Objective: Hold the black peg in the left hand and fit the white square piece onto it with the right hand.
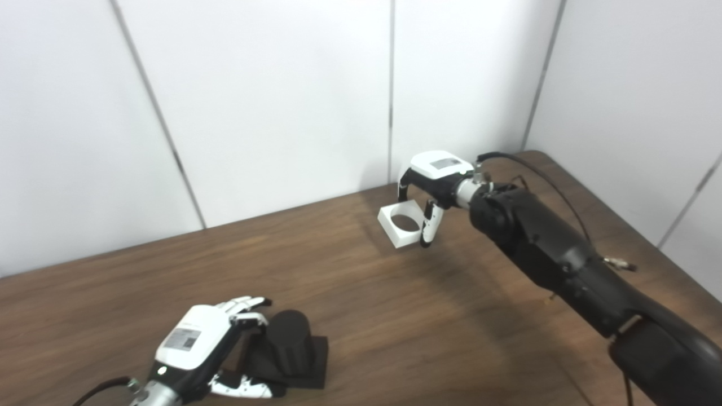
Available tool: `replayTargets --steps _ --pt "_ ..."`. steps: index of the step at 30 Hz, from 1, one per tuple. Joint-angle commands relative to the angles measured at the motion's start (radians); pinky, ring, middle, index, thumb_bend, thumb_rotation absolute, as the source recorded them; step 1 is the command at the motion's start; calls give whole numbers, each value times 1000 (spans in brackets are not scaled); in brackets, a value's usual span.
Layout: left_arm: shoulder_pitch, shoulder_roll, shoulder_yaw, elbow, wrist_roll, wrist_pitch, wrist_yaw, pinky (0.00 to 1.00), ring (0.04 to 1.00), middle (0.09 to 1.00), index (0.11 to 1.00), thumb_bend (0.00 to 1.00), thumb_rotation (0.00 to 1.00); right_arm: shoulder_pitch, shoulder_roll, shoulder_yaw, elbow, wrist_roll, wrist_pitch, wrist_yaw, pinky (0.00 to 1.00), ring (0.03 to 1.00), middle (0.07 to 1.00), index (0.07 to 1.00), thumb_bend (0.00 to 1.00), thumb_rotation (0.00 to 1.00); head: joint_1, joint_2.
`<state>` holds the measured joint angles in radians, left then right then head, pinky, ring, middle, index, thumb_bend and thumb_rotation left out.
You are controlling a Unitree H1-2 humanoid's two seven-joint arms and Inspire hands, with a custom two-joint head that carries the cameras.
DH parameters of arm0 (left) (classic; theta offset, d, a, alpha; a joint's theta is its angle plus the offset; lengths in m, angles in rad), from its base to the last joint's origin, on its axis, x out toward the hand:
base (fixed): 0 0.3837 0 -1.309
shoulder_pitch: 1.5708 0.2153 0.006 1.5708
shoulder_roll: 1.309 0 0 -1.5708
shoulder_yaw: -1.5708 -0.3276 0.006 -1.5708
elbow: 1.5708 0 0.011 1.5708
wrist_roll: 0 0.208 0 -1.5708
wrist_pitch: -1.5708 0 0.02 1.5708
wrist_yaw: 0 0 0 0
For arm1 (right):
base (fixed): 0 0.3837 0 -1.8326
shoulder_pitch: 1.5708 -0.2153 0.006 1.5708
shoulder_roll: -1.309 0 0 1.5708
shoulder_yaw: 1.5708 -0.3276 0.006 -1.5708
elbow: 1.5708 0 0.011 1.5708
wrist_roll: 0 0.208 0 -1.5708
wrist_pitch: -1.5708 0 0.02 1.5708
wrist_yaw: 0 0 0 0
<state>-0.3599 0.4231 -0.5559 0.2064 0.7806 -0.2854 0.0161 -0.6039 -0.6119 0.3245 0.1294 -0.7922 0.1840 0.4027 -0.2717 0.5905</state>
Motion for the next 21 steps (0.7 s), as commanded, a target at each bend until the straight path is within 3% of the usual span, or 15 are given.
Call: replayTargets --steps 1,11,21 --pt "38 23 -36 49 77 38 -83 770 869 868 491 524 61 -31 -32 -25 -49 15 -32 -3 914 873 786 481 519 133 1 0" --pt "36 -9 -43 23 75 90 -118 811 885 875 492 524 64 -19 -21 -30 -227 56 -64 71 883 864 772 480 521 133 129 42" --pt "23 -44 -56 26 86 115 -113 815 892 879 492 523 67 -11 1 -35 -311 97 -102 107 862 854 767 479 522 131 237 72"
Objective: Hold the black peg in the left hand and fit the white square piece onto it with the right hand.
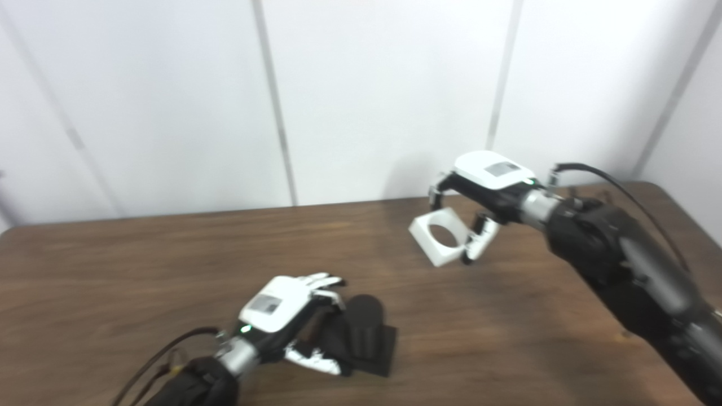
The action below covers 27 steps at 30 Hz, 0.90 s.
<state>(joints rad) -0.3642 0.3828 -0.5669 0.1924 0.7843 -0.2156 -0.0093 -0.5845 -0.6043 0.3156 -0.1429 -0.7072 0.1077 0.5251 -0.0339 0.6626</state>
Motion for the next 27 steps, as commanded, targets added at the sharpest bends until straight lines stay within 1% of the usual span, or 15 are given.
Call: replayTargets --steps 1,6,13,20,23,27 --pt "26 -6 -46 39 82 51 -90 817 894 881 492 523 67 -28 -1 -26 -45 19 -31 -16 859 853 765 479 522 131 5 2" --pt "22 -16 -48 28 79 75 -106 830 900 884 492 523 67 -17 13 -10 -78 37 -52 4 850 852 767 479 522 131 35 12" --pt "18 -17 -56 19 81 96 -118 832 898 884 492 523 68 -9 37 2 -116 48 -68 47 854 850 766 479 522 131 39 20" --pt "16 -16 -62 21 87 91 -109 818 890 879 492 523 69 -9 59 12 -137 57 -69 75 851 850 770 479 522 132 38 25" --pt "15 -17 -61 17 85 98 -120 827 893 880 493 523 69 -16 69 17 -133 65 -69 92 850 849 772 478 522 131 38 25" --pt "14 -17 -59 17 84 99 -123 832 894 881 493 523 68 -19 78 21 -129 66 -90 95 827 842 768 478 522 132 38 25"
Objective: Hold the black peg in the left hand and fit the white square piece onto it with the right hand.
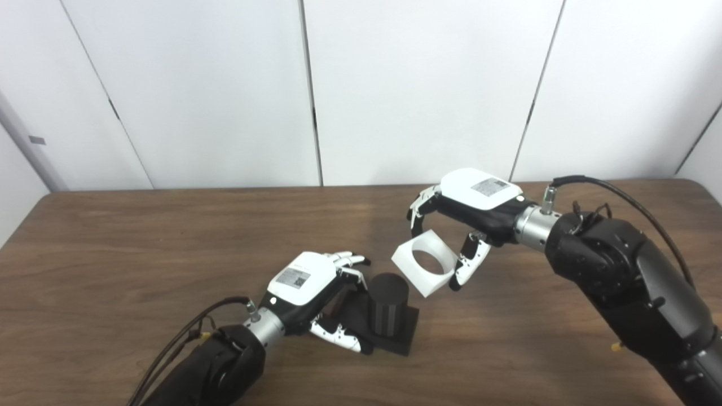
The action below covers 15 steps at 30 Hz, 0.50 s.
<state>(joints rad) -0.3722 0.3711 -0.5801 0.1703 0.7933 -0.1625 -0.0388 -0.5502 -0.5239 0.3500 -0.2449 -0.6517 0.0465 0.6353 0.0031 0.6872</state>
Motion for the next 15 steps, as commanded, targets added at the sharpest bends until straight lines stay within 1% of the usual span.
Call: replayTargets --steps 1,6,15 --pt "23 -5 -46 36 76 48 -96 832 894 881 493 523 68 -54 1 -13 -29 10 -32 -14 825 842 768 478 522 132 0 7" --pt "23 -6 -44 32 70 50 -101 837 898 883 493 523 67 -59 12 -5 -40 5 -34 3 829 844 770 478 522 133 -1 8" --pt "23 -9 -43 35 69 48 -97 837 897 881 492 523 67 -52 36 2 -36 5 -43 3 819 838 768 477 523 132 3 11"
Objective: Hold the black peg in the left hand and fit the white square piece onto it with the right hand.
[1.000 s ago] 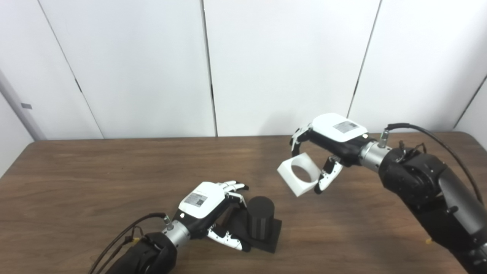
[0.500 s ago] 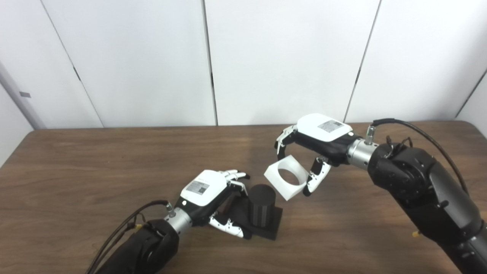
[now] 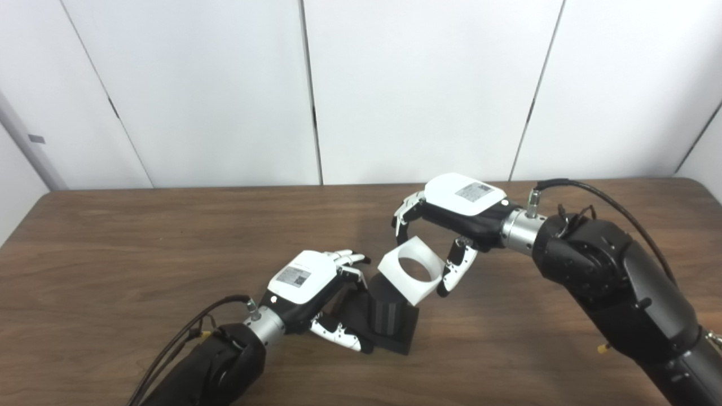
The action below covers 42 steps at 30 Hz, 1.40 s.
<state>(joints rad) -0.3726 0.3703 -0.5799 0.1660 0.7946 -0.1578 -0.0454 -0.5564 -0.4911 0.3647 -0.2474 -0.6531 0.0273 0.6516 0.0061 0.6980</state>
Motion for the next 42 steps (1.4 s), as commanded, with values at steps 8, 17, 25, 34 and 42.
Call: replayTargets --steps 8,17,25,34,42 --pt "22 -7 -48 32 83 48 -97 832 897 884 493 523 69 -38 24 -4 -26 3 -35 -21 829 836 768 477 523 133 2 3" --pt "22 -12 -47 32 83 51 -97 832 899 884 493 523 69 -29 49 10 -16 2 -46 -25 829 841 773 478 523 133 7 9" --pt "21 -14 -47 24 82 58 -103 832 896 885 493 523 69 -25 68 22 -19 -9 -41 -13 830 840 776 478 523 134 10 13" --pt "24 -17 -48 27 80 51 -94 829 898 887 492 523 70 -21 84 43 -21 -7 -40 0 866 845 778 478 523 133 13 19" --pt "24 -20 -50 22 81 59 -103 826 899 888 492 523 69 -37 87 64 -23 -28 -24 43 858 847 785 485 522 141 15 23"
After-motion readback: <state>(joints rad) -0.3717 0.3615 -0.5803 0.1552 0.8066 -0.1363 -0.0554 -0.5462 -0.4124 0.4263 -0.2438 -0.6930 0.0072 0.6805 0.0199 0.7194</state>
